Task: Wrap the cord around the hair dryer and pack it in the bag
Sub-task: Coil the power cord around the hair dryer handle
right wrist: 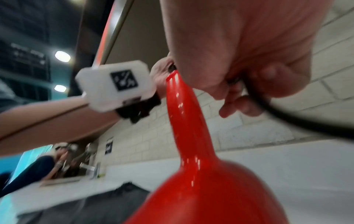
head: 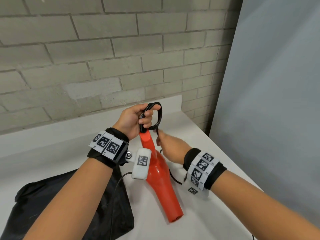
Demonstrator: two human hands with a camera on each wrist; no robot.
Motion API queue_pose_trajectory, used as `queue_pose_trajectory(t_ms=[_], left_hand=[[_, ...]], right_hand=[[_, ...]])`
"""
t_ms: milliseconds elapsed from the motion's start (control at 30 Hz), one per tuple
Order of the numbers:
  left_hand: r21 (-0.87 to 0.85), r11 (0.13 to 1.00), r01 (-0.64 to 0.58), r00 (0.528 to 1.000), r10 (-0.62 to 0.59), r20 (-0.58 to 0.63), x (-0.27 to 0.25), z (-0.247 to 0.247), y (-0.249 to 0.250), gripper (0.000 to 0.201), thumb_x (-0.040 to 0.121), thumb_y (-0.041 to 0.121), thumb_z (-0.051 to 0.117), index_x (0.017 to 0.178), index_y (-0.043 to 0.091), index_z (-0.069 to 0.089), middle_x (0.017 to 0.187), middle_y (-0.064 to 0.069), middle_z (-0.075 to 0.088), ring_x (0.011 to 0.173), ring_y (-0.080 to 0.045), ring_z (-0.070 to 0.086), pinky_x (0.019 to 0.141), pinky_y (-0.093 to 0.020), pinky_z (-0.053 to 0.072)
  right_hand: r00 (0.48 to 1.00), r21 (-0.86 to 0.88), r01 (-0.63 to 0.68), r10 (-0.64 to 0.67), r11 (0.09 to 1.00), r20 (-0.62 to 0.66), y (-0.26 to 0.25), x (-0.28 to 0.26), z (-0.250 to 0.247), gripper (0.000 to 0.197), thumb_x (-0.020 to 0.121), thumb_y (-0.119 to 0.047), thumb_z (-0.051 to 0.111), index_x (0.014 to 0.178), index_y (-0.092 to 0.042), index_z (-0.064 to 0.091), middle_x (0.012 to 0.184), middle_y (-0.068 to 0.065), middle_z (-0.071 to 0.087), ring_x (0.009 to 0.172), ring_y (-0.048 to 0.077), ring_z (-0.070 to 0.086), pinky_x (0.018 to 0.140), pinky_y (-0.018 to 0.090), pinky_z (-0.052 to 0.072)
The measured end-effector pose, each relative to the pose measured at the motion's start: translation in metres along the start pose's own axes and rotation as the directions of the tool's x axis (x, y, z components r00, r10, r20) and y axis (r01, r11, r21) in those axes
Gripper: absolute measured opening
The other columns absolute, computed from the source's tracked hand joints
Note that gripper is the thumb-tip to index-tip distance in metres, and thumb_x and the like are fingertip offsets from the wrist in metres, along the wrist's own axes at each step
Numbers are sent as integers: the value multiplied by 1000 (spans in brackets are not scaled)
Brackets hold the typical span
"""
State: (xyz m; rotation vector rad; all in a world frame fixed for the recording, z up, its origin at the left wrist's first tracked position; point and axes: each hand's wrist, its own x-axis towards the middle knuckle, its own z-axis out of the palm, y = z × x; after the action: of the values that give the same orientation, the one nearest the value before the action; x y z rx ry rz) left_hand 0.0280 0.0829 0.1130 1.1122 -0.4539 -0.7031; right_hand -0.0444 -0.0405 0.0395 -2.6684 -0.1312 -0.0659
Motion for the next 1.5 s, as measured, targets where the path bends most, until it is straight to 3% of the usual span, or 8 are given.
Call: queue_pose_trajectory(t_ms=[200, 500, 700, 833, 933, 1233, 1400, 1500], left_hand=[[50, 992, -114, 991, 117, -58, -1, 2, -8, 32, 98, 19, 29, 99, 6, 58, 62, 12, 65, 42, -2, 44, 46, -14, 42], [19, 978, -210, 964, 210, -162, -8, 2, -11, 24, 96, 16, 35, 103, 11, 57, 81, 8, 74, 63, -2, 65, 60, -15, 53], [344, 900, -268, 928, 337, -159, -7, 17, -16, 19, 94, 20, 42, 99, 19, 61, 118, -5, 60, 70, -1, 67, 69, -18, 53], [483, 839, -251, 935, 340, -105, -5, 23, -16, 27, 95, 17, 41, 112, 6, 59, 106, -2, 63, 66, 2, 64, 67, -14, 51], [571, 785, -239, 948, 315, -37, -7, 26, -15, 37, 97, 21, 35, 80, 10, 65, 70, 6, 69, 55, -2, 57, 59, -16, 48], [417, 900, -128, 989, 86, 120, -7, 25, -9, 51, 98, 30, 22, 88, 5, 65, 38, 11, 34, 39, -4, 27, 47, -17, 27], [364, 919, -150, 986, 114, 118, -4, 17, -8, 47, 98, 27, 24, 88, 2, 63, 38, 12, 32, 38, -2, 27, 48, -15, 33], [342, 925, -163, 985, 135, 104, -4, 13, -8, 47, 98, 28, 24, 85, 3, 61, 39, 12, 31, 38, -3, 28, 52, -14, 42]], right_hand=[[999, -93, -14, 17, 996, 34, -8, -17, 2, 41, 94, -12, 37, 133, -10, 29, 97, 20, 63, 76, 34, 57, 61, 37, 41], [975, 256, 49, 9, 966, -222, -2, -49, 2, 24, 97, -21, 37, 116, -14, 50, 75, 14, 63, 65, 24, 56, 68, 33, 46], [896, -158, 270, -308, 950, -321, -2, -45, -31, 38, 94, -34, 30, 113, -17, 58, 91, 7, 71, 79, 29, 65, 64, 39, 53], [812, -360, 337, -462, 870, -356, -10, -36, -59, 34, 87, -34, 37, 97, -19, 66, 82, -3, 72, 60, 20, 66, 47, 18, 37], [782, -403, 317, -477, 859, -402, -18, -27, -77, 33, 87, -34, 37, 93, -17, 65, 88, -1, 70, 63, 22, 66, 46, 23, 40], [922, 37, 156, -132, 987, -365, -4, 9, -101, 22, 95, -17, 43, 97, -12, 64, 83, -7, 61, 82, 17, 59, 74, 33, 44], [940, 458, 200, -38, 866, -340, -1, 3, -84, 25, 97, -4, 34, 104, 2, 58, 55, -17, 56, 49, -7, 50, 51, 9, 37], [970, 651, 207, -66, 730, -235, -3, -5, -78, 24, 99, -9, 30, 108, -9, 52, 69, -9, 52, 40, -2, 36, 42, 8, 27]])
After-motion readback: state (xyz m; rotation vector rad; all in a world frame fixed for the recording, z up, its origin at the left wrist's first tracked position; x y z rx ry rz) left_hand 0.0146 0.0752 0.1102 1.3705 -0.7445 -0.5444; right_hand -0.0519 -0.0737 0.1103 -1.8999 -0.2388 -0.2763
